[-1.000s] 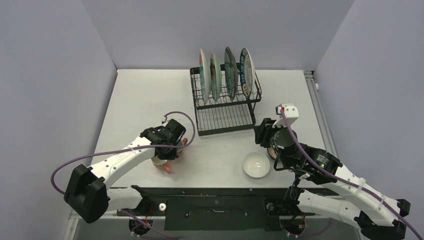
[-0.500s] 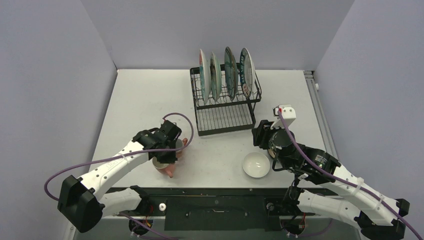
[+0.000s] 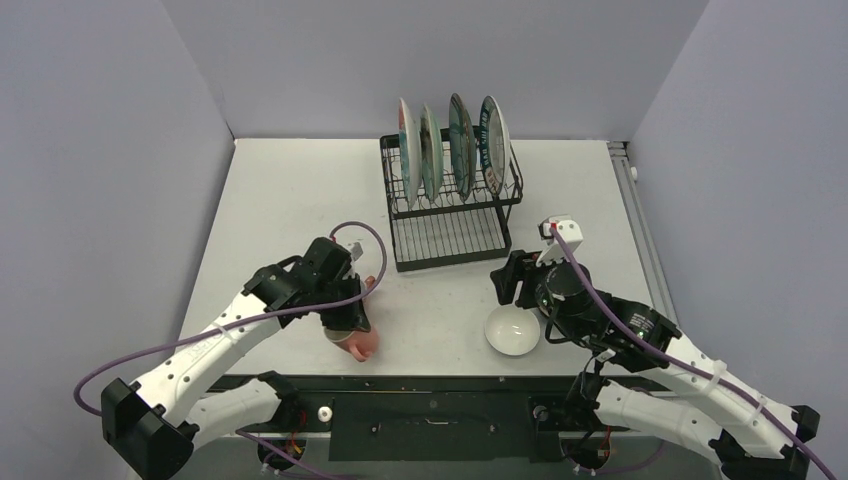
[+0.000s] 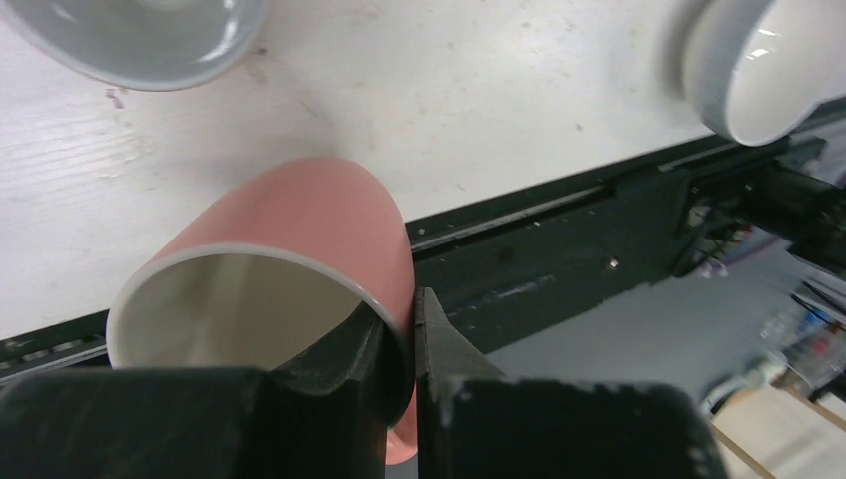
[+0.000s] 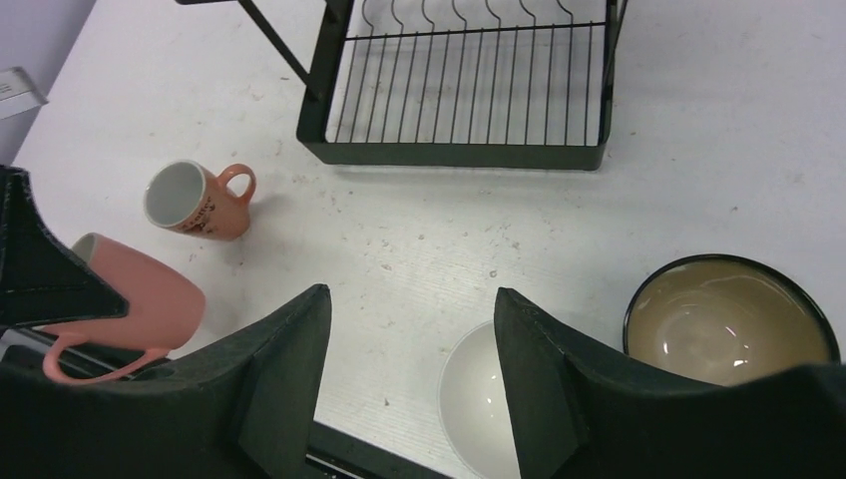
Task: Load the mixed dishes into the dish rack
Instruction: Pick up the cup at the corner of the board.
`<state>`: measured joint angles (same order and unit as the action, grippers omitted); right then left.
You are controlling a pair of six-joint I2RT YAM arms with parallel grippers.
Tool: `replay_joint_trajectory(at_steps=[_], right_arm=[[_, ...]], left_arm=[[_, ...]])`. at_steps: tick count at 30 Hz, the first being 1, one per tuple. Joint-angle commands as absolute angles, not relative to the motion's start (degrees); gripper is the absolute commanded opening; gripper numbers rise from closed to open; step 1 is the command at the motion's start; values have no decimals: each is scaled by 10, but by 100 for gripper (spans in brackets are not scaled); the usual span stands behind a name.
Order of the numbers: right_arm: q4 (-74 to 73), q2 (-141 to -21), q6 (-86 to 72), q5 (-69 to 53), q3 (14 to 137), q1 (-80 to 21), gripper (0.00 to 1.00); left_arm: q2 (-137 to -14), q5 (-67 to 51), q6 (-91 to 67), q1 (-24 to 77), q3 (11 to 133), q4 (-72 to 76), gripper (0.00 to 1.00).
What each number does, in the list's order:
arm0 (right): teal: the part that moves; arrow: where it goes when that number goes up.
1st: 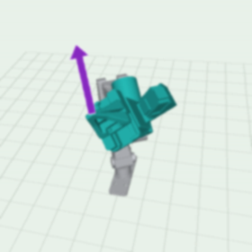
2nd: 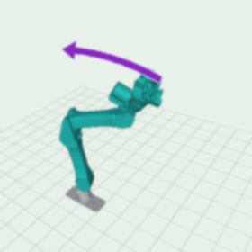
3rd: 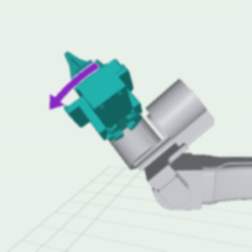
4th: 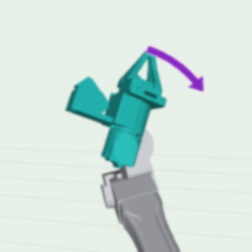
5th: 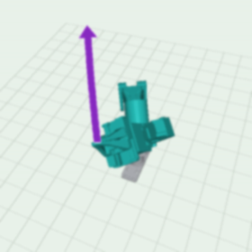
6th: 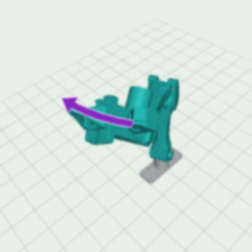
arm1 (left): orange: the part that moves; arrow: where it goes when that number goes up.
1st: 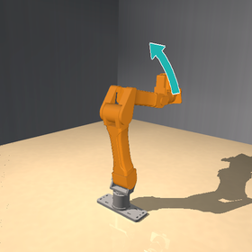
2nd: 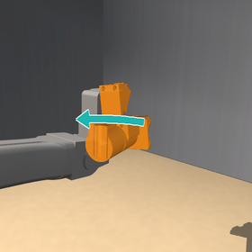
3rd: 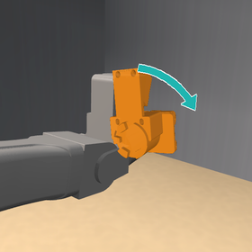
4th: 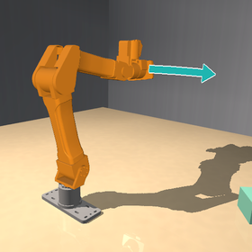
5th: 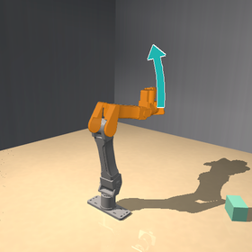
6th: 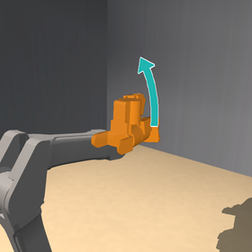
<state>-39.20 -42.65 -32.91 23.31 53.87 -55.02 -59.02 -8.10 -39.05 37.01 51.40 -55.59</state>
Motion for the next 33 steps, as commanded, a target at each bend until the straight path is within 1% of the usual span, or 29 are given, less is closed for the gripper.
replay_joint_trajectory(at_steps=[1,5,10,20,33], right_arm=[[-371,-410,-319,165,536,-545,58],[-373,-405,-310,138,537,-545,61],[-367,-405,-316,104,535,-545,62],[-299,-381,-340,33,496,-545,65],[-199,-351,-421,-3,453,-544,70]], left_arm=[[-571,-183,-406,368,547,-487,0],[-565,-236,-422,368,539,-439,0],[-554,-278,-440,367,526,-368,0],[-521,-364,-510,360,498,-225,0],[-468,-394,-568,353,471,-73,0]])
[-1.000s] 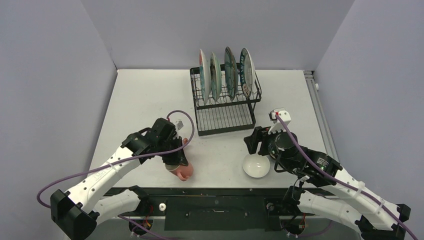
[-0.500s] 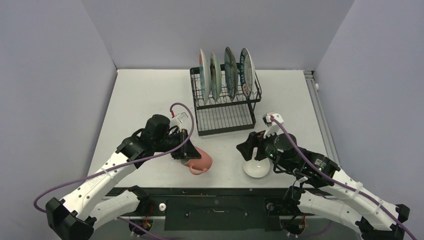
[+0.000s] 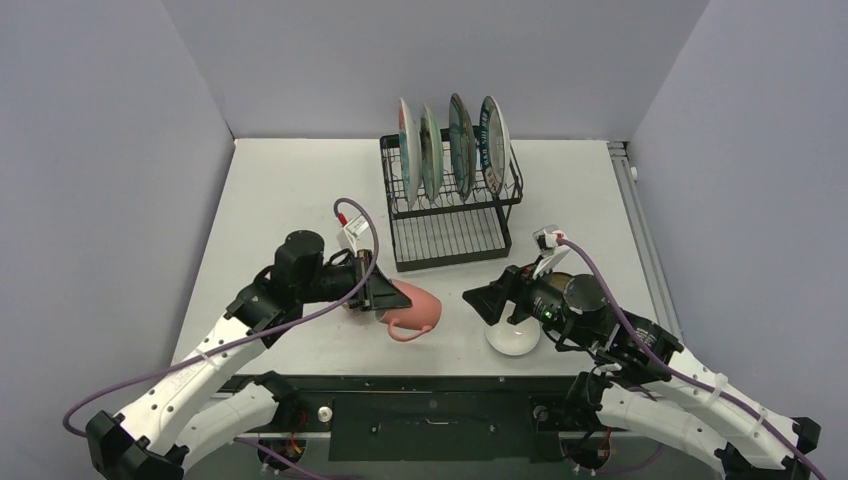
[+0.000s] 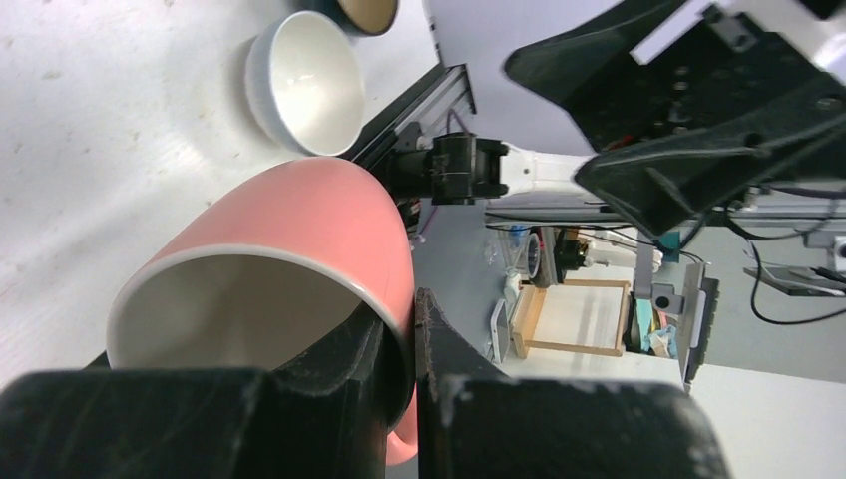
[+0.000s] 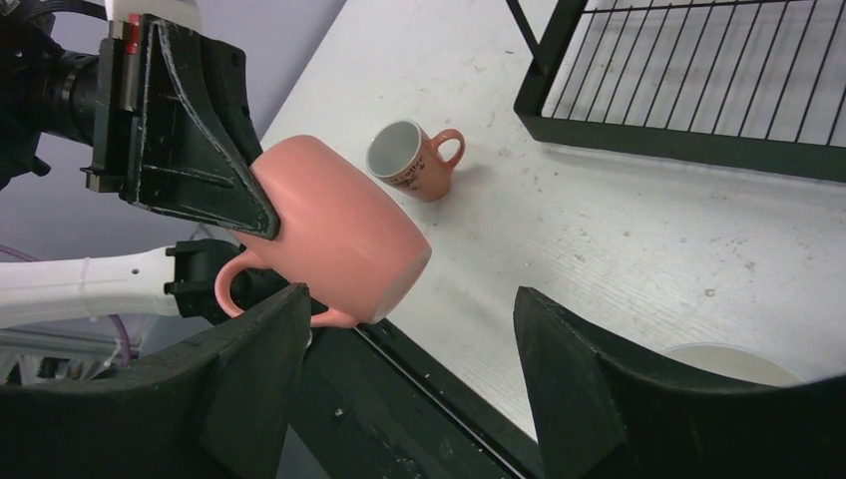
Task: Load the mixed dishes into the dish rack
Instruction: Pick up the cup at the corner of the board, then turn the cup upside down in the dish rack.
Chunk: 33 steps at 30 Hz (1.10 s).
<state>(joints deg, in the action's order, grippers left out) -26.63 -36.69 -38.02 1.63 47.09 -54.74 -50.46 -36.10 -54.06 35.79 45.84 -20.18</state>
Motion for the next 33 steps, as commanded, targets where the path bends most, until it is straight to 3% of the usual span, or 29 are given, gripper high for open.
replay_joint_trajectory(at_steps=[1,21,33], right_arm=[[-179,-349,-436,-8,448,-544,71],[-11,-349,-571,-83,384,-547,72],[-77,-338,-368,-135,462,-549,72]], left_arm=[[-464,-393,-568,353,471,-62,0],[-385,-377,-588,350,448,108,0],[-384,-397,-720,347,439,178,0]])
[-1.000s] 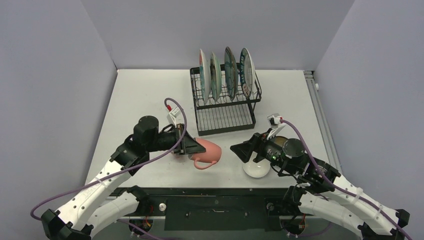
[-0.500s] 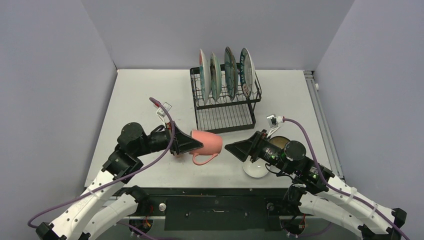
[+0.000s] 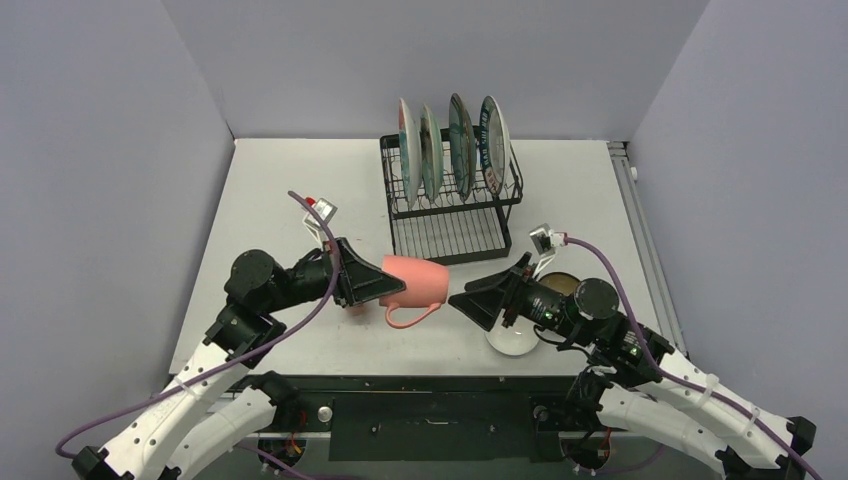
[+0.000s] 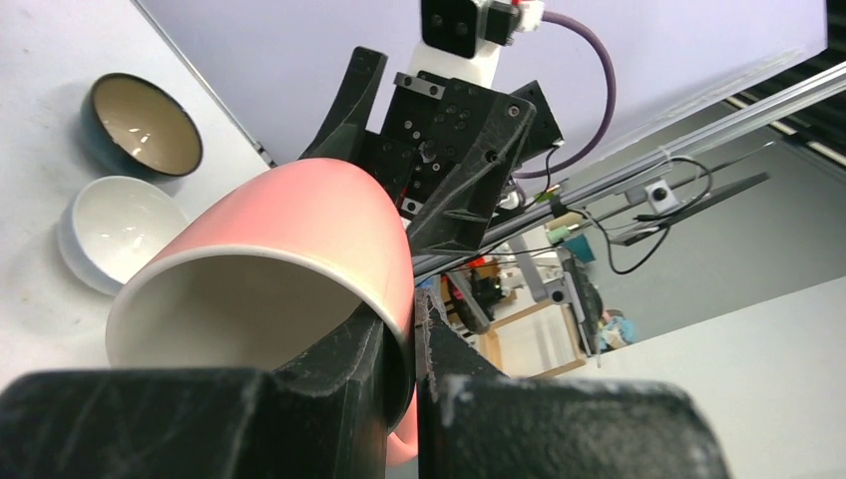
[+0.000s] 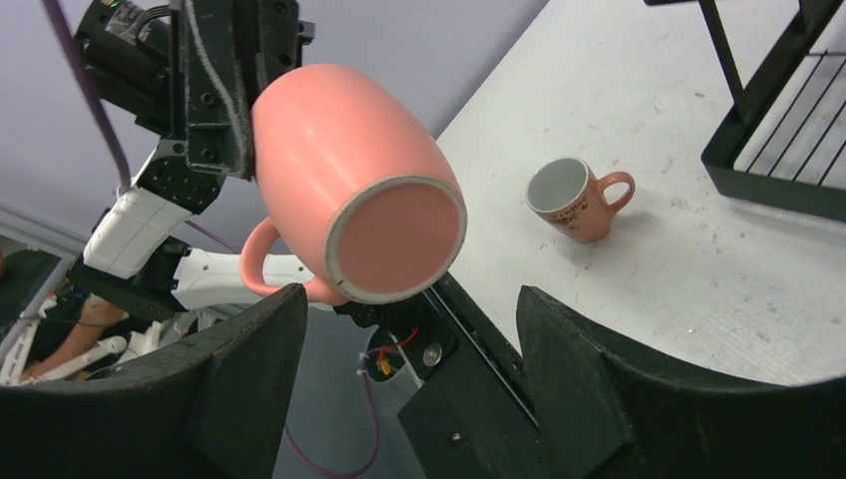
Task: Load the mixed dishes into the dish rack
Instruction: Turn the cup upside down in the dish rack.
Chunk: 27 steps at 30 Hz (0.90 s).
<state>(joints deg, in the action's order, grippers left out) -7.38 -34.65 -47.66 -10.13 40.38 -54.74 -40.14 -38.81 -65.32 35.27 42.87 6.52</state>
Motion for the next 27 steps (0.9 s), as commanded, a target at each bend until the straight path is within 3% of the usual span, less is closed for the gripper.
replay_joint_trajectory(at_steps=[1,18,27], right_arm=[[-89,-336,-351,-137,467,-549,72],[-144,-279,79,-193,508,-561,70],[-193,-335,218,-218,580,-583,80]], left_arm=[[-382,-398,-736,347,436,185,0],[-366,-402,-983,344,346,340,0],[-355,-429,-1020,343,330,355,0]])
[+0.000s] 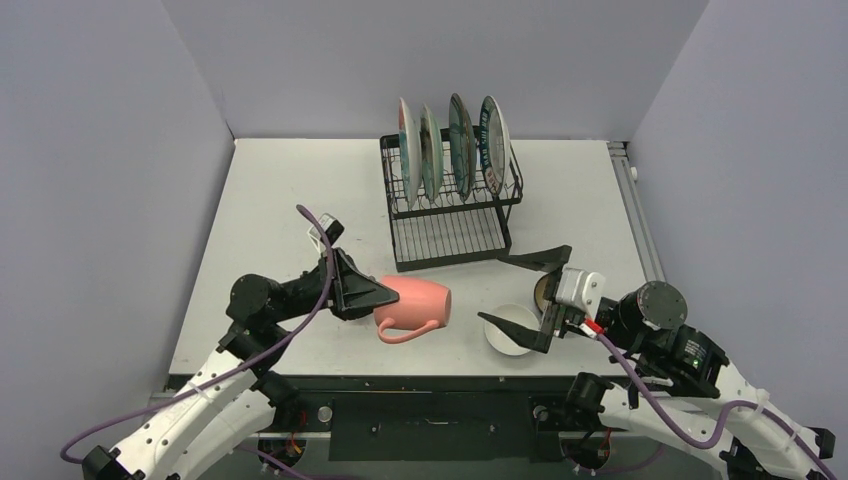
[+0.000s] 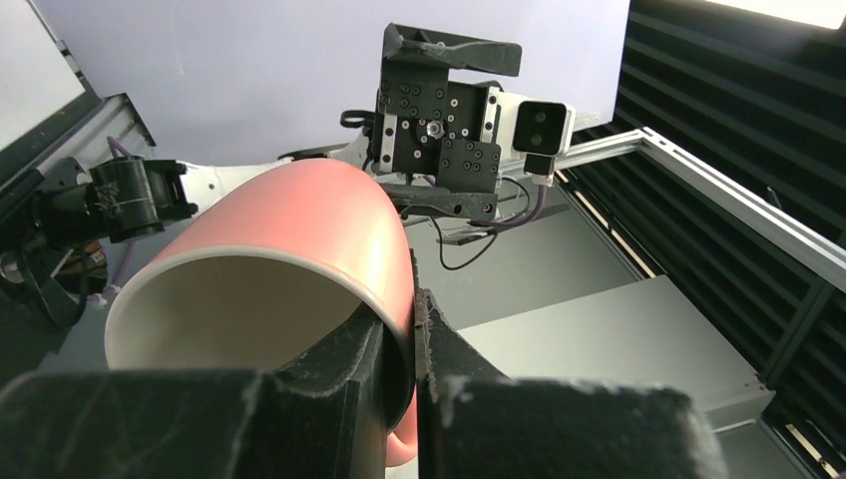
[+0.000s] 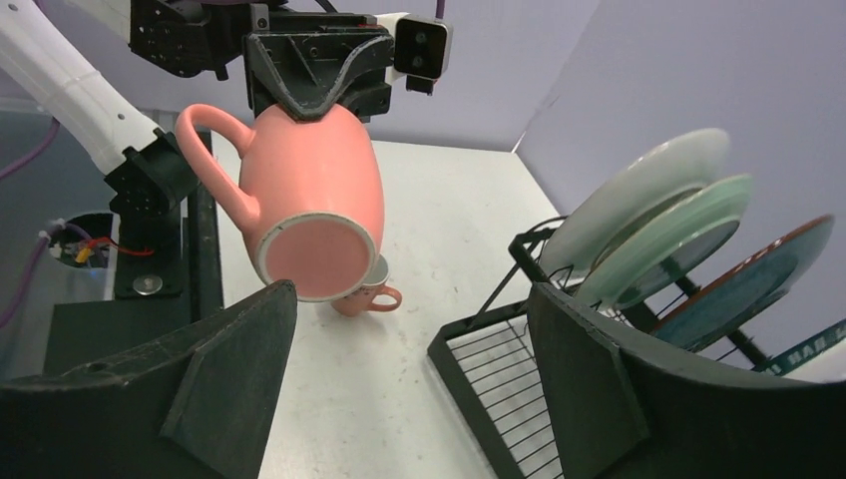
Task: Load the mixed dishes into the dish rack
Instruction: Turn the cup upside down in the dish rack.
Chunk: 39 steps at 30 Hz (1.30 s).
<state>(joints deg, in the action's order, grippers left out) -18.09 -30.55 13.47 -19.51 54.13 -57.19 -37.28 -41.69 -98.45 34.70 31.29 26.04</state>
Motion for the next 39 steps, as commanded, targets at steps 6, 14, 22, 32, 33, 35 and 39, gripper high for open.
replay_joint_trajectory(at_steps=[6,14,22,32,33,35,39], right_arm=[[-201,-370,227,-215,611,-605,81],[-194,-376,281,-228,601,-645,99],[-198,-407,326,-208,609,-705,100],[-190,-447,358,-161,602,-747,100],[-186,-448,358,-161,601,-748,100],[-183,-452,359,-160,599,-749,100],[-170,-465,360,-157,598,-752,100]], left_arm=[[-360,-442,-1031,343,336,362,0],[-373,-448,-1051,343,337,385,0],[-381,-459,-1056,343,343,393,0],[-393,-468,-1068,343,349,417,0],[-394,-468,-1069,343,351,419,0],[-397,-471,-1070,343,353,420,0],[-401,-475,-1070,343,355,425,0]])
